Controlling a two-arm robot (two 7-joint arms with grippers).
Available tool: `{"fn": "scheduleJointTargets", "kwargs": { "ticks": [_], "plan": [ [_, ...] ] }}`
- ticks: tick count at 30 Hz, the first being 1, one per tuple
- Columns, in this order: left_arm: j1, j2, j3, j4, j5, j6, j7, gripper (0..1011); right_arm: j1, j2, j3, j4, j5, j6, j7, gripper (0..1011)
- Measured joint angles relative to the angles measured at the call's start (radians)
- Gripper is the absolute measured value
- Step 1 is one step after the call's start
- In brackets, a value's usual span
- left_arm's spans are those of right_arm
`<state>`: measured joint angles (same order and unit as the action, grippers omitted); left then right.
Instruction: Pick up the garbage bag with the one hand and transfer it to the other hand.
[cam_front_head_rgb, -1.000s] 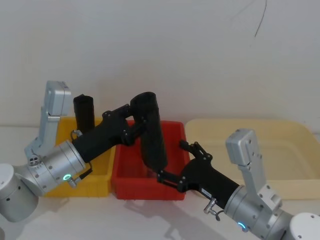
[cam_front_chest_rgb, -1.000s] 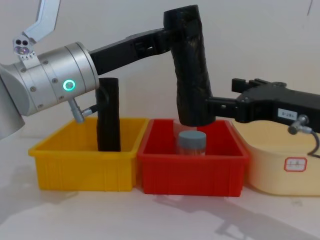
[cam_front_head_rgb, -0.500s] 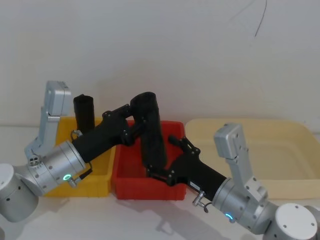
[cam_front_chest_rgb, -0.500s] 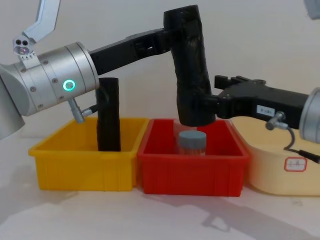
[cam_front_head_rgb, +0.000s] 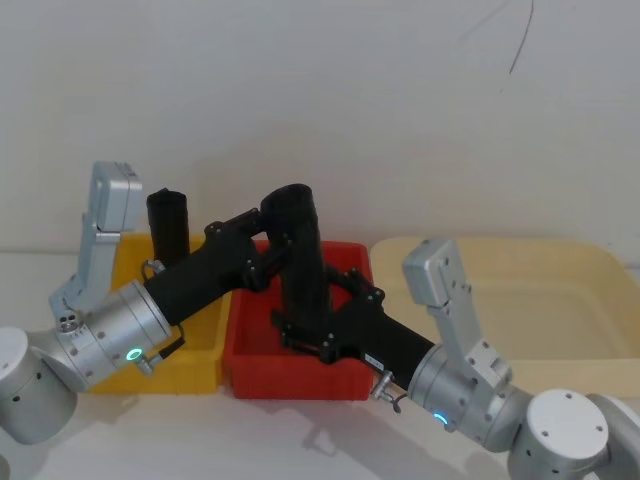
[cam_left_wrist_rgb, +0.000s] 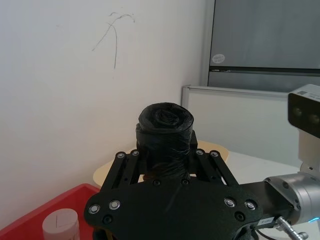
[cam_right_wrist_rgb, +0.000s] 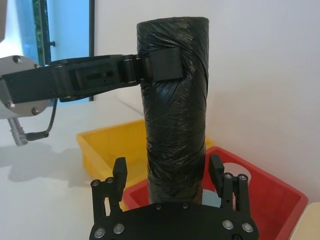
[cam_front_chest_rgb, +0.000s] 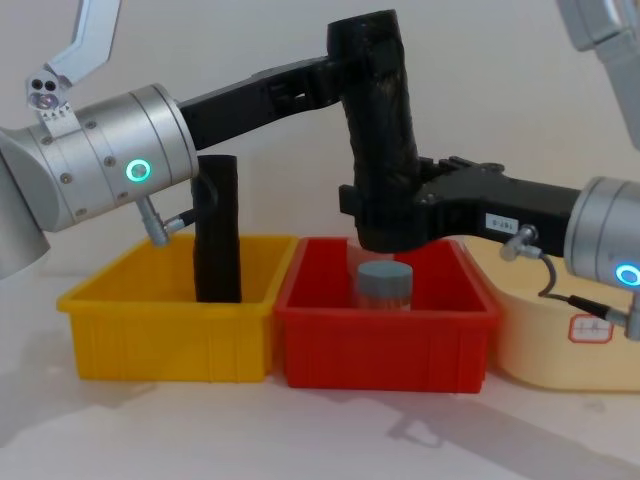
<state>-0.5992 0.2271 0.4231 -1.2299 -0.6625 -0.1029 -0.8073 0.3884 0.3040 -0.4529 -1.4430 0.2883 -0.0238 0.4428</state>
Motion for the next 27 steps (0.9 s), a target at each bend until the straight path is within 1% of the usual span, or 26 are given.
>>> {"fn": "scheduleJointTargets", "kwargs": {
  "ticks": [4,7,8,9,10,11,13,14,15,18,19,23,25,26,27],
  "plan": [
    [0.0,0.0,0.0,0.0,0.0,0.0,0.0,405,0.013,-0.004,-0.006,0.01,-0.015,0.015,-0.008,965],
    [0.0,0.0,0.0,0.0,0.0,0.0,0.0,405,0.022,-0.007,-0.01,0.017,-0.028,0.03,-0.017,886],
    [0.0,0.0,0.0,0.0,0.0,0.0,0.0,405,0.023,-0.008,-0.01,0.017,-0.03,0.034,-0.019,886],
    [0.0,0.0,0.0,0.0,0.0,0.0,0.0,405,0.027,-0.009,-0.011,0.019,-0.036,0.041,-0.023,840],
    [0.0,0.0,0.0,0.0,0.0,0.0,0.0,405,0.029,-0.01,-0.011,0.02,-0.038,0.046,-0.025,815],
    [0.0,0.0,0.0,0.0,0.0,0.0,0.0,405,0.03,-0.011,-0.011,0.022,-0.041,0.052,-0.029,763],
    [0.0,0.0,0.0,0.0,0.0,0.0,0.0,405,0.033,-0.013,-0.011,0.023,-0.044,0.057,-0.031,725],
    [0.0,0.0,0.0,0.0,0.0,0.0,0.0,405,0.034,-0.014,-0.011,0.024,-0.046,0.062,-0.033,666],
    [0.0,0.0,0.0,0.0,0.0,0.0,0.0,405,0.034,-0.015,-0.01,0.025,-0.047,0.065,-0.035,666],
    [0.0,0.0,0.0,0.0,0.0,0.0,0.0,405,0.035,-0.017,-0.007,0.025,-0.049,0.07,-0.038,587],
    [0.0,0.0,0.0,0.0,0.0,0.0,0.0,405,0.035,-0.018,-0.005,0.026,-0.05,0.074,-0.039,537],
    [0.0,0.0,0.0,0.0,0.0,0.0,0.0,405,0.035,-0.021,0.003,0.026,-0.051,0.08,-0.044,528],
    [0.0,0.0,0.0,0.0,0.0,0.0,0.0,447,0.033,-0.022,0.008,0.026,-0.051,0.084,-0.046,528],
    [0.0,0.0,0.0,0.0,0.0,0.0,0.0,486,0.033,-0.023,0.01,0.025,-0.051,0.085,-0.047,529],
    [0.0,0.0,0.0,0.0,0.0,0.0,0.0,486,0.032,-0.023,0.012,0.025,-0.051,0.085,-0.048,528]
  ]
}}
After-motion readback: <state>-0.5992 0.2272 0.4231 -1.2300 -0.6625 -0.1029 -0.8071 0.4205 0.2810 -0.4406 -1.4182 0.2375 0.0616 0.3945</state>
